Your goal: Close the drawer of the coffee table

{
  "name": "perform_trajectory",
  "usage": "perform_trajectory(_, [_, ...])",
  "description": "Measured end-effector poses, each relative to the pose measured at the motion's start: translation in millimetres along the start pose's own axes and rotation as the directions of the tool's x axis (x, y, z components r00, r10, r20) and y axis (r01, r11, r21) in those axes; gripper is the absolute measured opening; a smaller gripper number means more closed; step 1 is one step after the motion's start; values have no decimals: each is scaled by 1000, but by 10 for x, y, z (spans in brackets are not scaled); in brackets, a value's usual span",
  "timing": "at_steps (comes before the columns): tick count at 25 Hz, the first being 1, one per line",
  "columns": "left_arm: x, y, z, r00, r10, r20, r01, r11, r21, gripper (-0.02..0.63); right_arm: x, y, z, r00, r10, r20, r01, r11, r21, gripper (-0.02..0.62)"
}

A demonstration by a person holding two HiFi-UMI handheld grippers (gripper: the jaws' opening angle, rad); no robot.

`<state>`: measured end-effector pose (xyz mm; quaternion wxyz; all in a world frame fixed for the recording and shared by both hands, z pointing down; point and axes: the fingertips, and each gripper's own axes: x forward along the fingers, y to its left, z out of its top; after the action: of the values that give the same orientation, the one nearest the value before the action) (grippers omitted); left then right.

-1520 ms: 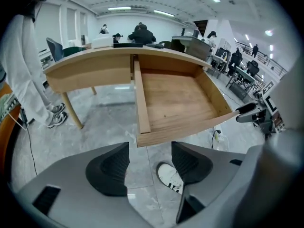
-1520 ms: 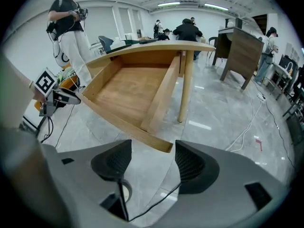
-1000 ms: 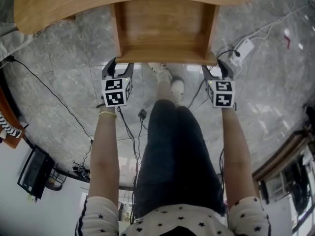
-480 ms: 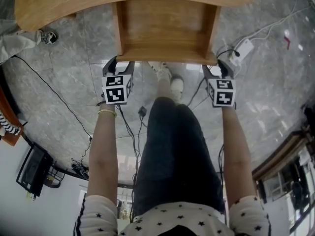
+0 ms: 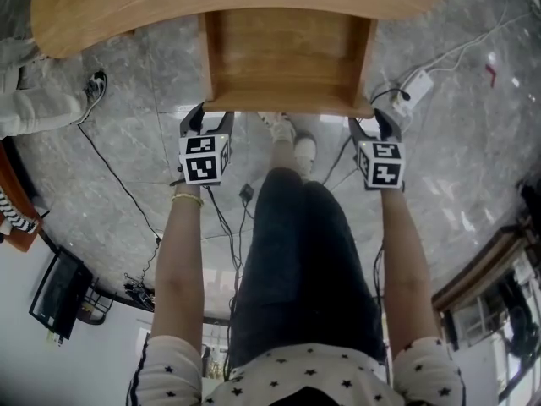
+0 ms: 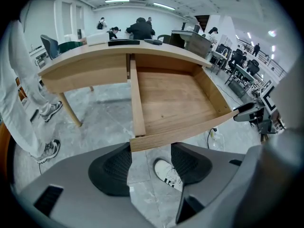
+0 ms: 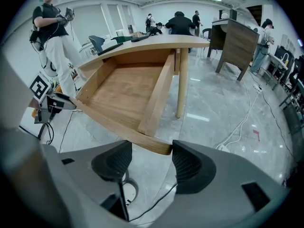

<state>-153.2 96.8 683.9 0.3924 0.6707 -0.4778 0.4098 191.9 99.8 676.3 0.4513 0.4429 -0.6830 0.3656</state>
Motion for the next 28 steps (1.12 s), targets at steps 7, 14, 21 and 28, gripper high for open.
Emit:
perform_trajectory(7, [-96, -25, 44, 1000, -9, -8, 9, 1000, -4, 267, -107, -1, 44, 1000, 5, -7, -5, 1000, 11, 273])
perform_trajectory(14, [-191, -44, 98, 1000, -16, -11, 16, 1000, -4, 267, -204, -2, 81, 1000, 12, -10, -12, 1000, 26, 273])
perform_trajectory(21, [-253, -48, 149, 1000, -22, -10, 22, 1000, -7, 267, -270, 1, 128, 1000, 8, -10, -8, 999, 35, 273])
perform_trajectory(28, [-311, -56, 193, 1000, -27, -11, 27, 1000, -11, 267, -333, -12, 189, 1000, 8, -2, -8, 999, 42, 273])
